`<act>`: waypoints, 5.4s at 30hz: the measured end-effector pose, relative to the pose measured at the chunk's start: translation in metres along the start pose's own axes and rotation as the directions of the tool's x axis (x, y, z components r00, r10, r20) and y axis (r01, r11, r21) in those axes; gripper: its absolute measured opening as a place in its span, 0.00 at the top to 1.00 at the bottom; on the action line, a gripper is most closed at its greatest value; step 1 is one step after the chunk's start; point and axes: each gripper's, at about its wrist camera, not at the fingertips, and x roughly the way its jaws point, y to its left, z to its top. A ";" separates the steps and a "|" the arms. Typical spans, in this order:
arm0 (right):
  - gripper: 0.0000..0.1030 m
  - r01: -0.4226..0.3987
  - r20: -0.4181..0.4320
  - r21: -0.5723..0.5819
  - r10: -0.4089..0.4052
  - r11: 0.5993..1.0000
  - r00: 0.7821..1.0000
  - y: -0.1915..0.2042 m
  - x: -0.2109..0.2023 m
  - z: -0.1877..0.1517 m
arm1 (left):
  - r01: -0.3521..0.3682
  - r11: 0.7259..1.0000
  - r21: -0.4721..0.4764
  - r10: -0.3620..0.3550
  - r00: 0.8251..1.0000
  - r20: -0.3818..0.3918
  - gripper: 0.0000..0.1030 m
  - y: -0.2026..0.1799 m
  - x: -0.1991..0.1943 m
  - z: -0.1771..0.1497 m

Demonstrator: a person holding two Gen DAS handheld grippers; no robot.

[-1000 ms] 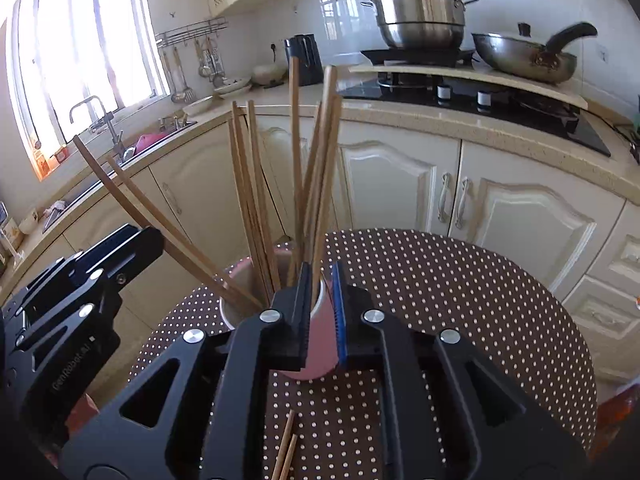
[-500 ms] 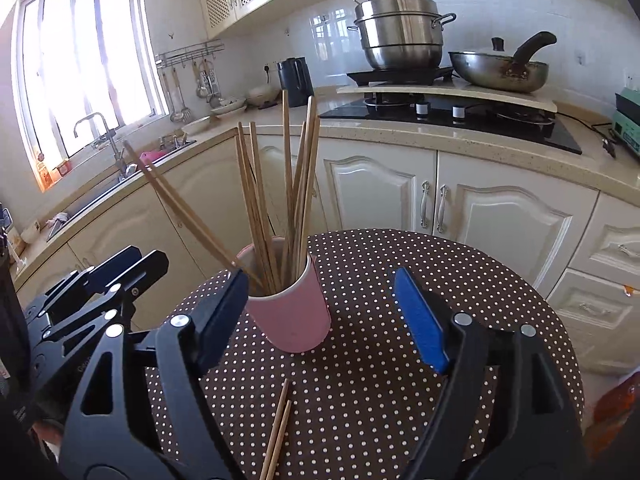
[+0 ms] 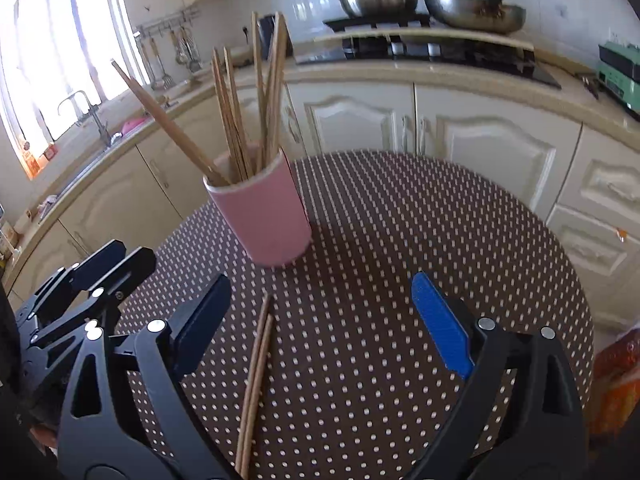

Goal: Organize utensils
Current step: 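Withdraw both tools from the cup back to the chopstick row, then grasp a loose chopstick with the right tool while the left tool grasps another, then lift both held chopsticks upright and carry them over the pink cup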

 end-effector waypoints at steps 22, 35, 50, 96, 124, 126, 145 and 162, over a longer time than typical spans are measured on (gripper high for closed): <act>0.12 0.094 -0.194 -0.111 -0.114 0.989 0.974 0.037 0.062 -0.068 | -0.053 0.998 -0.047 0.037 0.959 -0.281 0.48 0.031 0.043 -0.066; 0.28 0.118 -0.183 -0.141 -0.143 0.983 0.973 0.055 0.067 -0.070 | -0.061 0.996 -0.069 0.038 0.954 -0.297 0.48 0.042 0.040 -0.072; 0.94 -0.036 -0.148 -0.026 0.032 0.999 0.988 0.016 0.060 -0.063 | 0.060 0.997 -0.050 -0.073 0.941 -0.329 0.48 0.000 0.050 -0.059; 0.94 -0.075 0.026 0.090 0.073 0.993 0.997 -0.028 0.005 -0.022 | 0.033 0.999 0.030 -0.021 0.946 -0.325 0.59 -0.016 0.085 -0.050; 0.94 -0.086 0.195 0.013 0.082 0.996 0.977 -0.011 -0.034 0.020 | 0.016 1.000 0.003 -0.016 1.000 0.011 0.94 -0.022 0.006 0.029; 0.94 -0.084 0.214 0.008 0.080 0.996 0.973 -0.008 -0.038 0.024 | 0.016 1.000 -0.009 -0.015 0.999 0.029 0.94 -0.021 0.001 0.036; 0.94 -0.055 0.410 -0.086 0.086 0.995 0.908 0.016 -0.084 0.110 | 0.029 0.996 -0.085 0.000 0.945 0.326 0.94 -0.025 -0.027 0.127; 0.95 -0.112 0.459 -0.190 0.189 0.975 0.868 0.033 -0.078 0.172 | 0.056 0.989 -0.140 0.031 0.835 0.550 0.94 -0.031 0.015 0.180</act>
